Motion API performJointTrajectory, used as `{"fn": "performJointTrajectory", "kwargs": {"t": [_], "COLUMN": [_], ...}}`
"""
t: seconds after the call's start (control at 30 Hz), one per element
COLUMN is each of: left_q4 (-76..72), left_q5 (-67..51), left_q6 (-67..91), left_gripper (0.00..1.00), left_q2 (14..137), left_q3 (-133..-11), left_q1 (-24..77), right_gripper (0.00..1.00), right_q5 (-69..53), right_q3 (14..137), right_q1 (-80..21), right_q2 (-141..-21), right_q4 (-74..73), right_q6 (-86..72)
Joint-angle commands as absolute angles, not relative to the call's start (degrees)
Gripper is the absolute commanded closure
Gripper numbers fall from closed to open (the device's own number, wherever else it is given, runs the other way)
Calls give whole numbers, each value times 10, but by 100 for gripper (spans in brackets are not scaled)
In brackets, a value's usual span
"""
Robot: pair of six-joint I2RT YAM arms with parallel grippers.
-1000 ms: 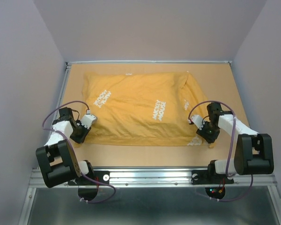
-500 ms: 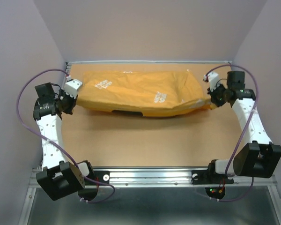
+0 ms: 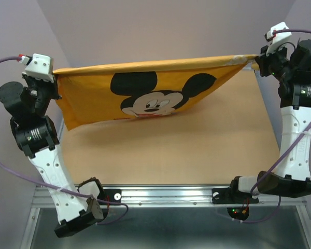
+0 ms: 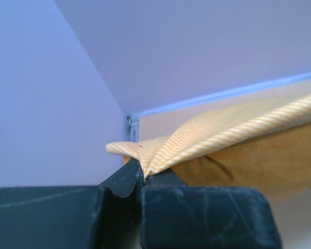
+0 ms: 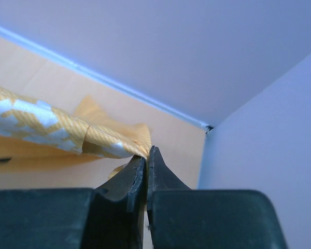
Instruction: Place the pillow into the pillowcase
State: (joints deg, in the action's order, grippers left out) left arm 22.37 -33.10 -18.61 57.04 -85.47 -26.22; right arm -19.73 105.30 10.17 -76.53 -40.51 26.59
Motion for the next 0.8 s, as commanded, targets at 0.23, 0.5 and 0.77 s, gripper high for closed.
{"fn": "performJointTrajectory", "kwargs": {"t": [0.23,0.5,0.77], "left_q4": [73,46,44], "left_q5": [-277,-247,-81], "left_q6": [-119,-140,-65], "left_gripper": [100,100,32], "left_q2": [565,712,999], "left_q3": [-828,-735,-924], "left_q1": [-278,-212,-140], "right_gripper": [100,99,9], "right_q5": [-98,-120,-4], "right_q3": [1060,1051,1292], "right_q1": [124,122,85], "right_q2": [-794,-970,-1258], "right_q4": [-267,-240,-253], "right_q6": [240,200,135]}}
